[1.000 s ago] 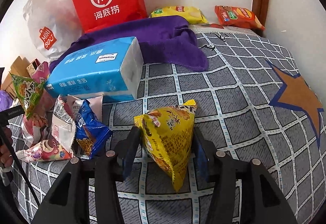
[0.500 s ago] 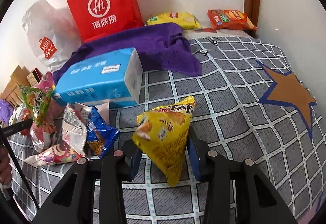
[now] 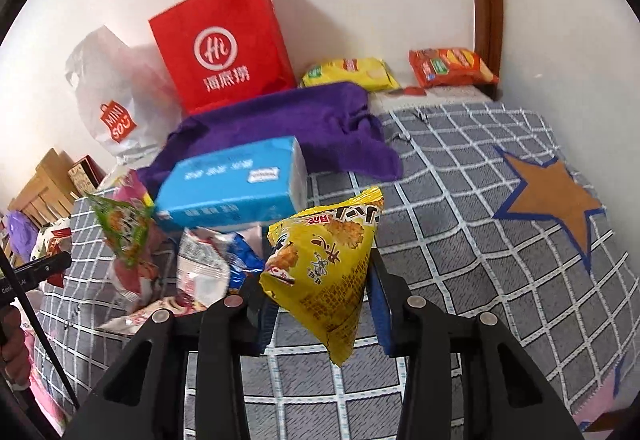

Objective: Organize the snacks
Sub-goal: 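Carry the yellow bag and red packet with both tools over the purple towel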

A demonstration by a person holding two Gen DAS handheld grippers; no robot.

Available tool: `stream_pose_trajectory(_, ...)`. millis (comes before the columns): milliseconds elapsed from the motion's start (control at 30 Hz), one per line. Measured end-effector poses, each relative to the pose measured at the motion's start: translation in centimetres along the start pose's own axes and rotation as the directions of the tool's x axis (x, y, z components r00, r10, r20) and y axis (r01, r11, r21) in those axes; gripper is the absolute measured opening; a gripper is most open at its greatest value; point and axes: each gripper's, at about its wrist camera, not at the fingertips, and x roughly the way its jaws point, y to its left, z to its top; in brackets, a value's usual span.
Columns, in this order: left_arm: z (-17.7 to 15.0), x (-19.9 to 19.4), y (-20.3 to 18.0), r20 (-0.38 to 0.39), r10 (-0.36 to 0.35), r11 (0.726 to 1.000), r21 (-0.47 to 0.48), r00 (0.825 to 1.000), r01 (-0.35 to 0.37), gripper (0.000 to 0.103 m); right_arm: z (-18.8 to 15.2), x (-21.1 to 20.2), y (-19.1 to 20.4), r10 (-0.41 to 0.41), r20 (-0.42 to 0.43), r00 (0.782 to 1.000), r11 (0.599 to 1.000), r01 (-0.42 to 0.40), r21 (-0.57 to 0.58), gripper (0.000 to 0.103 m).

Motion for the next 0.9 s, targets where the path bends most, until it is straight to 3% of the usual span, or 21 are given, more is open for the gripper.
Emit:
stream_pose_trajectory(267, 1.9, -1.8, -4.3, 0.030, -0.096, 0.995, 0.034, 0.995, 0.095, 0.040, 2.0, -2.7, 3.0, 0.041, 0.024, 0.999, 0.997, -0.040, -0.061, 0.040)
stream_pose_trajectory(533, 5.1, -1.7, -7.8, 0.033, -0.139, 0.988, 0.074, 0.990, 0.137, 0.040, 5.6, -3.0, 4.7, 0.089, 0.034, 0.995, 0.991, -0.085, -0.101, 0.040)
stream_pose_trajectory(900, 11.3, 0.1, -8.2, 0.043, -0.117, 0.992, 0.053, 0.992, 0.115, 0.040, 12.2, 0.5, 7.3, 0.115, 0.047, 0.992, 0.976, -0.104, -0.192, 0.040)
